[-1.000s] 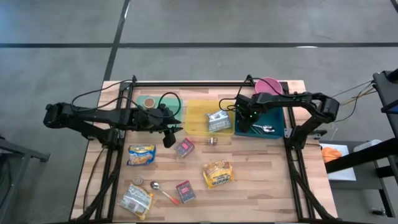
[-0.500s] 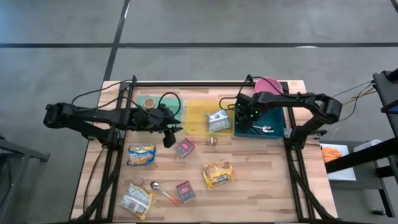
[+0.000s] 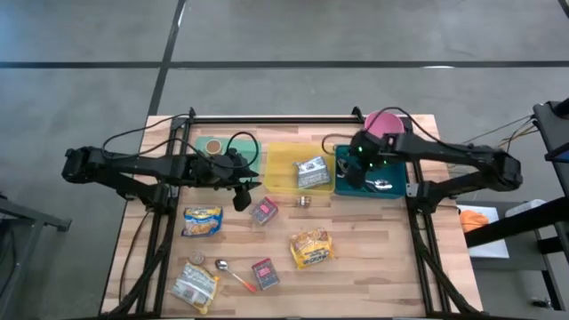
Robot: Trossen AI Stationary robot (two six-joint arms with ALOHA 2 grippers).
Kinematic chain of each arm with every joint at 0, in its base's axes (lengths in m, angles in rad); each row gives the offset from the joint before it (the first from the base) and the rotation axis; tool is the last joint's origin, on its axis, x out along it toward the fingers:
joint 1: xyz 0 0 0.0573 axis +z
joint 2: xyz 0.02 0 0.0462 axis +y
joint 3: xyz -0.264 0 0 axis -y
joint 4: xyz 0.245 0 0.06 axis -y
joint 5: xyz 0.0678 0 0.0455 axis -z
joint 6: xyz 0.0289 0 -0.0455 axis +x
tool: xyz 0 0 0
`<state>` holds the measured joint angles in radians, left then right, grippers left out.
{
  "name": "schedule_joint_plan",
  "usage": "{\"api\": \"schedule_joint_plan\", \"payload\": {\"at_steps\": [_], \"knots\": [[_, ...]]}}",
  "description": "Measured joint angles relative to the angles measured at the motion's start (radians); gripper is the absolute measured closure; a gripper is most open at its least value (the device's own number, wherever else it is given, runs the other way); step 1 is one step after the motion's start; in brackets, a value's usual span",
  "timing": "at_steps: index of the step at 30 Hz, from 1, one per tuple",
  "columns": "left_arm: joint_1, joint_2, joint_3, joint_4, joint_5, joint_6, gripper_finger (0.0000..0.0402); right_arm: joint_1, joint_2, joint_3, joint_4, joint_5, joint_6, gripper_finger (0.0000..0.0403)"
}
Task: Pick & Place Food Item
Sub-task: Put the brown seasoning bottle into the green bin
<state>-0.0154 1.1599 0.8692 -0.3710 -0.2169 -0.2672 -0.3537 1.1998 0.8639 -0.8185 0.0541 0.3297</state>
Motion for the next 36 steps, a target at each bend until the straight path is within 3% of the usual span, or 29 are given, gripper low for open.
{"api": "schedule_joint_plan", "payload": {"at_steps": [5, 12, 22, 36], "knots": [[0.0, 0.0, 0.0, 0.0, 0.0, -0.004, 0.0253, 0.219, -0.025, 0.0, 0.105, 0.07, -0.09, 0.0143], [0.0, 0.0, 0.0, -0.05, 0.025, -0.164, 0.0253, 0.468, 0.045, 0.0, 0.285, 0.157, -0.153, 0.0143], [0.001, 0.0, 0.0, -0.176, 0.034, -0.16, 0.0253, 0.489, 0.274, 0.123, 0.35, 0.146, -0.19, 0.0143], [0.004, 0.0, 0.0, -0.173, 0.034, -0.149, 0.0253, 0.474, 0.608, 0.382, 0.182, 0.147, -0.331, 0.0143]]}}
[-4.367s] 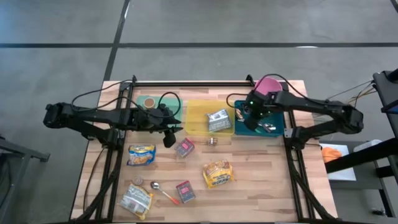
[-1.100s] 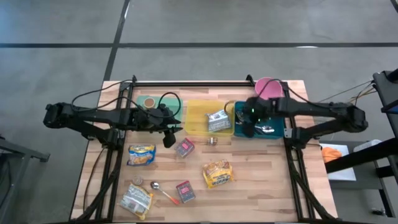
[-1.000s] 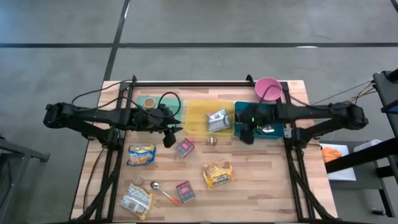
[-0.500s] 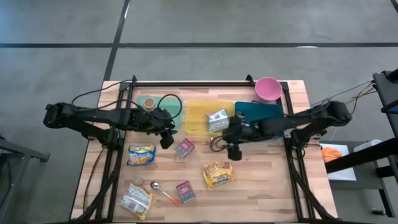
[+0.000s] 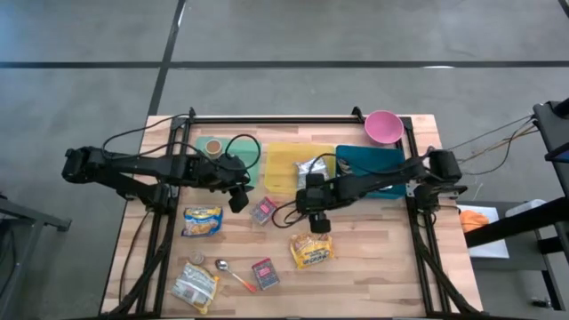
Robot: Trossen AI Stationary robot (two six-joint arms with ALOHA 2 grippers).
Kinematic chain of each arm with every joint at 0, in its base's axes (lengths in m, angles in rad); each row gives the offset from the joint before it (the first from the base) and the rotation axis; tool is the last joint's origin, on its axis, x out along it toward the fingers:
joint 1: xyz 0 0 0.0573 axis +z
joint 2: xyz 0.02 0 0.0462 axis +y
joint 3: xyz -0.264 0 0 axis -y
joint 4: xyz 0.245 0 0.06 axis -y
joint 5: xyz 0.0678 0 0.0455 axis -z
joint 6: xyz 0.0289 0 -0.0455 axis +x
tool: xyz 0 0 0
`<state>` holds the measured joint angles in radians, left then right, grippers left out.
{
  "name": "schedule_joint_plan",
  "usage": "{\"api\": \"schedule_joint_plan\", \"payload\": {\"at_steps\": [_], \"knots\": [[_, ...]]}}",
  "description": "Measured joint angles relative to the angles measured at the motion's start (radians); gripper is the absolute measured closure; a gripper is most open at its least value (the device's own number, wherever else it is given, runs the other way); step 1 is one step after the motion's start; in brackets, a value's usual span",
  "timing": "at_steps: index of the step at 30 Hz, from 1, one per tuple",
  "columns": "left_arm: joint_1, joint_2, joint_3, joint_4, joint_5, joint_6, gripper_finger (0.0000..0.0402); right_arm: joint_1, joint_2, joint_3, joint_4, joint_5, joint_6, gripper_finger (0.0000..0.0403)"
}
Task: Pick & Place Food Item
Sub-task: Put the brown seasoning bottle into the green bin
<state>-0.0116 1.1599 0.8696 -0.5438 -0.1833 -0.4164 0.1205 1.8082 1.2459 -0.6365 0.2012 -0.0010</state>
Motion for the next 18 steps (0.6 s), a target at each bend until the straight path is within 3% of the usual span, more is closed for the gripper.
{"api": "schedule_joint_plan", "payload": {"at_steps": [11, 18], "knots": [[0.0, 0.0, 0.0, -0.007, 0.0, 0.0, 0.0253, -0.031, 0.057, 0.022, -0.016, -0.006, -0.008, 0.0143], [0.0, 0.0, 0.0, -0.007, 0.0, 0.0, 0.0253, -0.077, 0.057, -0.004, 0.037, -0.08, -0.007, 0.0143]]}}
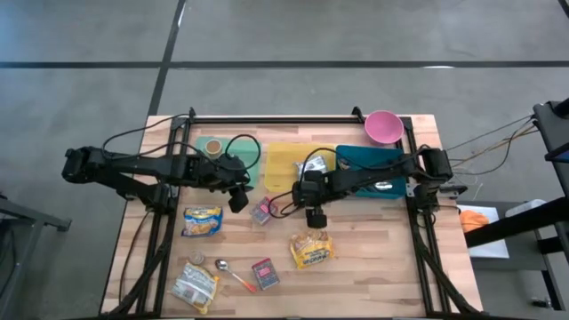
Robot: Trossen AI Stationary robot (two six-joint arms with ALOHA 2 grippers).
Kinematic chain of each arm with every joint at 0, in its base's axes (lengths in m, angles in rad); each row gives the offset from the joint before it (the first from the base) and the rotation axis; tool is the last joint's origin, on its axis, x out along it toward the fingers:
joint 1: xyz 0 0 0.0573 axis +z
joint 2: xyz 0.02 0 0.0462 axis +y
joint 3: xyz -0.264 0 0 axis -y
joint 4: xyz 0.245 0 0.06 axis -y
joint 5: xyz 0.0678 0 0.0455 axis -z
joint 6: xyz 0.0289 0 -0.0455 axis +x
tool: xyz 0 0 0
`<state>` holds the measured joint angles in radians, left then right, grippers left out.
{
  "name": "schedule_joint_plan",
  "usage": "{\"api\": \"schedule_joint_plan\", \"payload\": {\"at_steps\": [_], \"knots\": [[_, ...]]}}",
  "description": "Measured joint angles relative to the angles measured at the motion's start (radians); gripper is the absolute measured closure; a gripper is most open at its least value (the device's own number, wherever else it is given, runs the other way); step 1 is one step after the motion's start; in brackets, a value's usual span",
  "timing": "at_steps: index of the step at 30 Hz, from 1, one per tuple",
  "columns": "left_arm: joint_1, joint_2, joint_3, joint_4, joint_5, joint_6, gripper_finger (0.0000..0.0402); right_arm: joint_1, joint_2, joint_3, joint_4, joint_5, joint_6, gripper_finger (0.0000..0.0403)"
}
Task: Pick & Place Food Item
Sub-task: Put the brown seasoning bottle into the green bin
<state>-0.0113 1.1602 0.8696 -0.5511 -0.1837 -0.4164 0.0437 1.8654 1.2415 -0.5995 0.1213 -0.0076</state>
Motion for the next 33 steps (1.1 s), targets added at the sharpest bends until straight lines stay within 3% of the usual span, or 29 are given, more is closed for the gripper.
{"api": "schedule_joint_plan", "payload": {"at_steps": [23, 33], "knots": [[0.0, 0.0, 0.0, 0.0, 0.0, 0.0, 0.0253, -0.042, 0.001, -0.091, 0.12, -0.078, -0.003, 0.0144], [0.0, 0.0, 0.0, 0.0, 0.0, 0.0, 0.0253, -0.041, 0.001, -0.091, 0.127, -0.079, 0.002, 0.0231]]}}
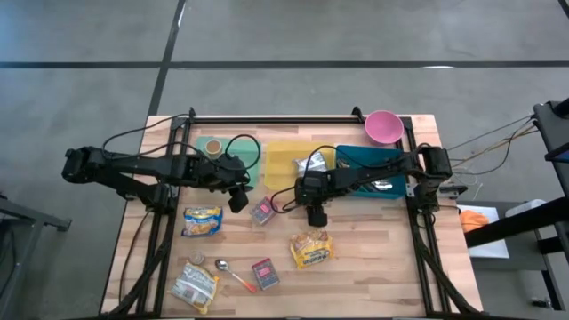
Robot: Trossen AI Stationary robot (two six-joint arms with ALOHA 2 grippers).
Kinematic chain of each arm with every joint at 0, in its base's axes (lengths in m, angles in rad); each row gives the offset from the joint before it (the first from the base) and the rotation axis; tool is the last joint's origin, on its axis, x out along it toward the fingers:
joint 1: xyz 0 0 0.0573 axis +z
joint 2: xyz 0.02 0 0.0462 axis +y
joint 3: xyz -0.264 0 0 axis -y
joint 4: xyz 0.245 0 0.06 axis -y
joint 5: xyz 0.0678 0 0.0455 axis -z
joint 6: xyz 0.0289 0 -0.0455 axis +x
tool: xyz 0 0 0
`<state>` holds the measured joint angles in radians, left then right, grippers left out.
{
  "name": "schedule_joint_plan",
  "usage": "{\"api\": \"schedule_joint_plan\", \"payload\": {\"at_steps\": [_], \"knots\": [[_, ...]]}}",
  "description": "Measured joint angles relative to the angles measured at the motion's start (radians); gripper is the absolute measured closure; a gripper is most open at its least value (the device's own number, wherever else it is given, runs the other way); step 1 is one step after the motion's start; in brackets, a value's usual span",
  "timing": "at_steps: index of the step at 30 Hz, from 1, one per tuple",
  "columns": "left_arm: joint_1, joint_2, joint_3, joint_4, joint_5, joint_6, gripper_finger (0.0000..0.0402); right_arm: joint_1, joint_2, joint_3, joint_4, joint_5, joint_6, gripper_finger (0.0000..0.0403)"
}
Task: Pick & Place Food Item
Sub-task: Put the brown seasoning bottle into the green bin
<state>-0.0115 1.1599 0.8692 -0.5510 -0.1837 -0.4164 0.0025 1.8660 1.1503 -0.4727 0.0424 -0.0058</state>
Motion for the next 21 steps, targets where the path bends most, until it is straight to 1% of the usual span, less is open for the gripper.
{"api": "schedule_joint_plan", "payload": {"at_steps": [6, 9, 11, 16, 18, 21], "knots": [[0.0, 0.0, 0.0, 0.0, 0.0, 0.0, 0.0253, 0.001, 0.0, -0.011, 0.022, -0.043, 0.004, 0.0231], [0.0, 0.0, 0.0, 0.0, 0.0, 0.0, 0.0253, 0.001, -0.002, -0.024, 0.039, -0.047, 0.008, 0.0231], [0.0, 0.0, 0.0, 0.0, 0.0, 0.0, 0.0253, 0.001, -0.003, -0.033, 0.053, -0.05, 0.018, 0.0217], [0.0, 0.0, 0.0, 0.0, 0.0, 0.0, 0.0253, 0.002, 0.006, -0.055, 0.074, -0.054, 0.031, 0.0164], [0.0, 0.0, 0.0, 0.0, 0.0, 0.0, 0.0253, 0.003, 0.004, -0.061, 0.103, -0.056, 0.032, 0.0154], [0.0, 0.0, 0.0, 0.0, 0.0, 0.0, 0.0253, 0.002, 0.002, -0.068, 0.116, -0.052, 0.032, 0.0153]]}}
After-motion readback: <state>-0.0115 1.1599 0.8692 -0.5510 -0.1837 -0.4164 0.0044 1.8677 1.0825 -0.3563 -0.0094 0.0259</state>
